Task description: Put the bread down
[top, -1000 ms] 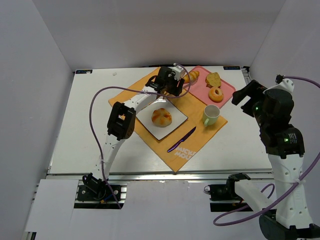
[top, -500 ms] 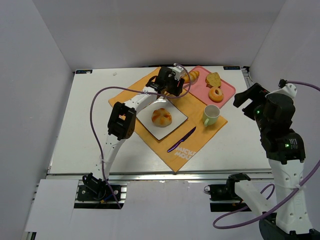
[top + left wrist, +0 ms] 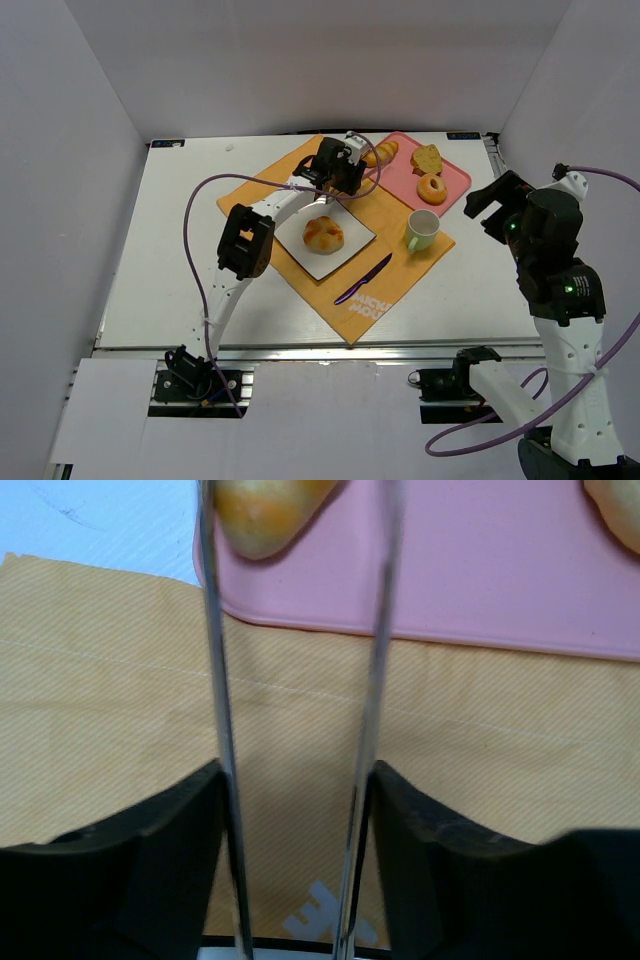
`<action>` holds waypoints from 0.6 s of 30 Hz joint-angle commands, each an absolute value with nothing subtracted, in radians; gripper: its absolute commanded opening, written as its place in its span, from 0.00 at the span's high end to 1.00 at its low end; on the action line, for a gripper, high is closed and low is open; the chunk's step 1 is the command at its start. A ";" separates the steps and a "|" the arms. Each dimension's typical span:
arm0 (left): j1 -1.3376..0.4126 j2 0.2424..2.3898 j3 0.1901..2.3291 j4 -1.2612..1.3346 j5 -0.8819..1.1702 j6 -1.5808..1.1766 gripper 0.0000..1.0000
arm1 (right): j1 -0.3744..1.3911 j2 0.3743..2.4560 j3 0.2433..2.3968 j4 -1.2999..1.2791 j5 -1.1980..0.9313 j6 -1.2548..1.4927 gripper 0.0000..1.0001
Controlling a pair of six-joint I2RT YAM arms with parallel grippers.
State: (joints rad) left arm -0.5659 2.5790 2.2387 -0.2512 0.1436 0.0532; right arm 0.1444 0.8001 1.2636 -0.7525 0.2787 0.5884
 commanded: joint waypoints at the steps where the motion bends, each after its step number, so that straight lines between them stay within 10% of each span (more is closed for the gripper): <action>1: -0.568 2.560 2.283 -0.238 0.143 0.066 0.37 | 0.140 0.798 1.270 -0.709 0.287 0.601 0.12; 18: -0.569 2.379 2.309 -0.273 0.113 -0.052 0.76 | 0.140 0.850 1.344 -0.715 0.272 0.591 0.12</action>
State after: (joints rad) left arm -0.5663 2.5561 2.2539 -0.2890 0.1196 0.0208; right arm 0.1444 0.8383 1.2724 -0.7361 0.2722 0.5957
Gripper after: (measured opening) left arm 0.387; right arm 0.877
